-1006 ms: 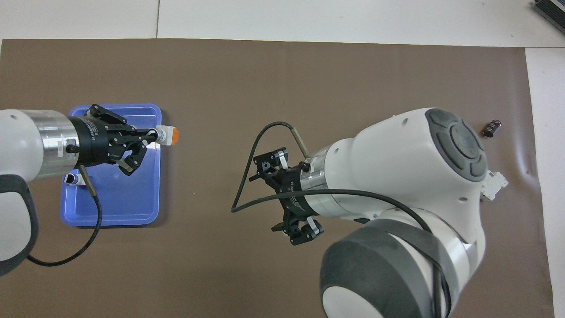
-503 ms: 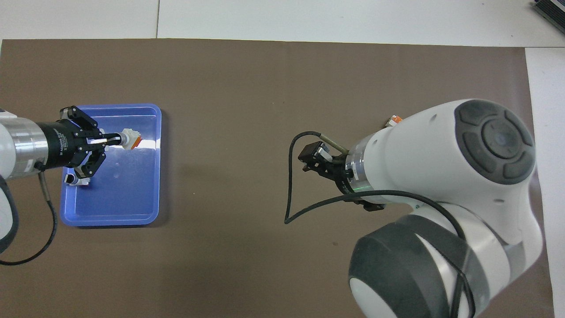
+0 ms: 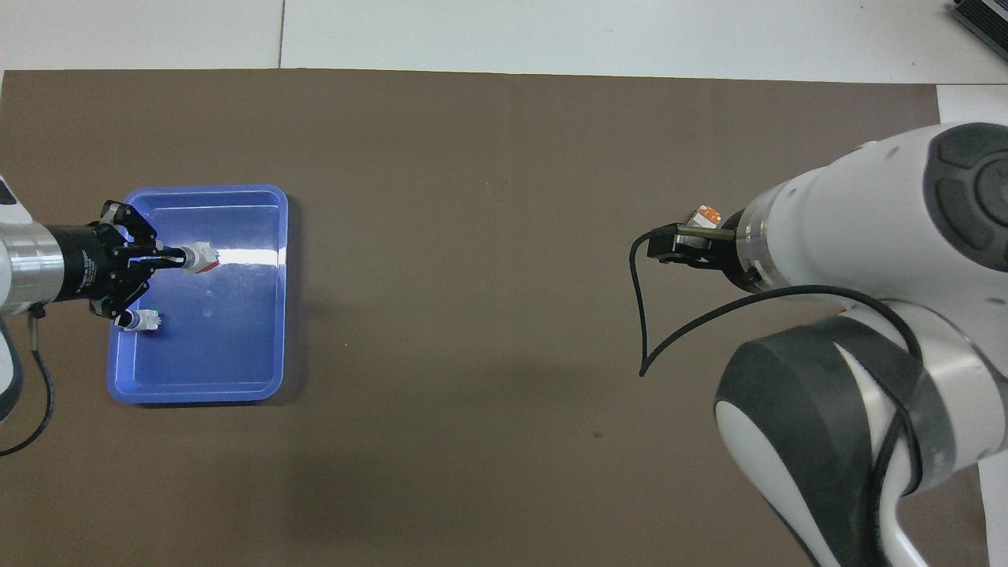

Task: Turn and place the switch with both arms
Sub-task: 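Lower the switch into the blue tray with the left gripper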

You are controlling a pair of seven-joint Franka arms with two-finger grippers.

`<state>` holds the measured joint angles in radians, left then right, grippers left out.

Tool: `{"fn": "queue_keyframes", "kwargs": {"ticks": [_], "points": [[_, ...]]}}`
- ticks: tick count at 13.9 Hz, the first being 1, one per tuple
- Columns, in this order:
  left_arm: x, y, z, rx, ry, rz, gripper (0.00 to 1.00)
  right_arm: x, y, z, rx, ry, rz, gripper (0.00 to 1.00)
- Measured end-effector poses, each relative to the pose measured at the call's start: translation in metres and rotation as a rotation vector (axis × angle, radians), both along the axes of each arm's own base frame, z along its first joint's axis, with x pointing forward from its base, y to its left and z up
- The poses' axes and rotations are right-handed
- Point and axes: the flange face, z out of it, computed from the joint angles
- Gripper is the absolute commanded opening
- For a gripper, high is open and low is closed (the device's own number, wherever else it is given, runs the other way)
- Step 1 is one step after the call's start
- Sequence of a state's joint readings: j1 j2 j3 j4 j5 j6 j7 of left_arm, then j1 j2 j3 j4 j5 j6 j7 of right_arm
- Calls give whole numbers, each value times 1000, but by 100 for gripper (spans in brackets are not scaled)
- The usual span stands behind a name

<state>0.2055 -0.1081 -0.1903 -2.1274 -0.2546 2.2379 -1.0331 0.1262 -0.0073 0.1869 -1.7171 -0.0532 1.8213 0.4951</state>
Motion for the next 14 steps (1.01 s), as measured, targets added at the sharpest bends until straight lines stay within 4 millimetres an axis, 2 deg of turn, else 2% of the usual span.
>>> {"fn": "queue_keyframes", "kwargs": {"ticks": [5, 8, 12, 14], "points": [[10, 5, -30, 139, -13, -356, 0, 12, -38, 8, -21, -33, 42, 100], [10, 18, -41, 194, -19, -558, 0, 15, -61, 21, -29, -52, 66, 100], [2, 24, -67, 224, 8, -763, 0, 14, -104, 39, -53, -13, 99, 100], [-1, 26, -73, 236, 7, -872, 0, 7, -125, 49, -60, 12, 93, 100]]}}
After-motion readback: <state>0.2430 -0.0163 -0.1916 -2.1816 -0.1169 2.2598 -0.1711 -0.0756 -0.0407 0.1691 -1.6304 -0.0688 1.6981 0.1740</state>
